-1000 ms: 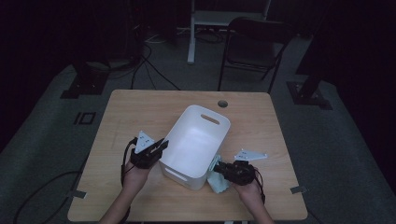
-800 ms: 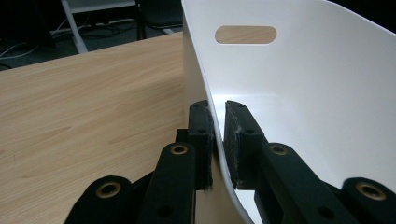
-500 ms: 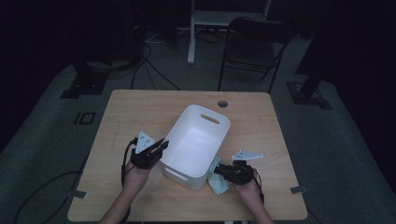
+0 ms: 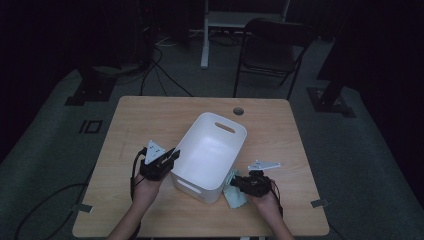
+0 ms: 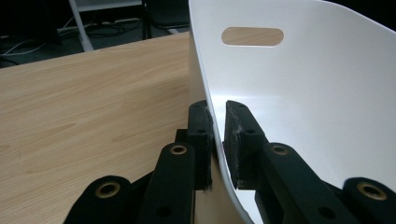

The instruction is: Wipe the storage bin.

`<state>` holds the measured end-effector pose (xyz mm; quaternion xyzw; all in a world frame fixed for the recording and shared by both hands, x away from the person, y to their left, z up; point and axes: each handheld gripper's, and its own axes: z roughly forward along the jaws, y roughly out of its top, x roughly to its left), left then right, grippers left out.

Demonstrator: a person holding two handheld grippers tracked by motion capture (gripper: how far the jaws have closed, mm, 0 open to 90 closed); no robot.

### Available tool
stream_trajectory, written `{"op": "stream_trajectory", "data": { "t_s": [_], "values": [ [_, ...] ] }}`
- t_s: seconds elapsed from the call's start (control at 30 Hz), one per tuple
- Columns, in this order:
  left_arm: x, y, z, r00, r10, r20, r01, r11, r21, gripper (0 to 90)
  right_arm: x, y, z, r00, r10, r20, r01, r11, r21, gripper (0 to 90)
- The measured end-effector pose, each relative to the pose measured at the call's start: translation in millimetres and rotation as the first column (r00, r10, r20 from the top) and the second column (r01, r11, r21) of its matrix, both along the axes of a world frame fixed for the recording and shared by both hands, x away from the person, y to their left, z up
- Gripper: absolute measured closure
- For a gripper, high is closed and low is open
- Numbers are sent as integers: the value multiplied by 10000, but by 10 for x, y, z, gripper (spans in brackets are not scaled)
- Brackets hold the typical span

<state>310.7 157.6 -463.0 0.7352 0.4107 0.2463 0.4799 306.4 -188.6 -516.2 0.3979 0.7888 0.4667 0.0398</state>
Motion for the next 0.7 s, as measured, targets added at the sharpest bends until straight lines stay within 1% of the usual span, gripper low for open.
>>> {"op": "stream_trajectory", "data": {
  "t_s": [0.07, 0.13, 0.17, 0.2, 0.23, 0.3, 0.4, 0.53, 0.6, 0.7],
  "values": [
    [2, -3, 2, 10000, -38, 8, 38, 10000, 37, 811, -31, -30, 124, 9990, 23, 448, -40, 9992, 395, 778],
    [5, -2, 3, 10000, -78, 12, 78, 9999, 70, 811, -46, -69, 254, 9953, 51, 963, -133, 9963, 847, 778],
    [6, -2, 3, 9999, -136, 21, 136, 9999, 86, 811, -45, -83, 316, 9930, 41, 1183, -158, 9951, 980, 778],
    [6, -4, 5, 9998, -176, 29, 175, 9998, 115, 812, -38, -89, 367, 9902, 3, 1399, -147, 9947, 1022, 778],
    [8, 2, 4, 9998, -202, 27, 202, 9997, 124, 813, -26, -90, 405, 9881, -27, 1538, -121, 9954, 954, 778],
    [9, 0, 5, 9996, -292, 55, 291, 9994, 166, 812, 0, -70, 427, 9856, -12, 1688, -117, 9971, 750, 779],
    [8, -8, 7, 9994, -332, 77, 330, 9992, 209, 811, 14, -69, 403, 9869, -50, 1613, -96, 9959, 894, 779],
    [6, -8, 6, 9994, -337, 86, 336, 9992, 201, 812, 35, -76, 359, 9878, -120, 1551, 7, 9974, 727, 780],
    [7, -7, 5, 9993, -355, 84, 354, 9992, 183, 812, 51, -81, 314, 9896, -179, 1429, 70, 9971, 764, 780],
    [10, -7, 6, 9993, -376, 85, 374, 9991, 204, 812, 82, -93, 259, 9922, -184, 1233, 102, 9977, 668, 780]
  ]
}}
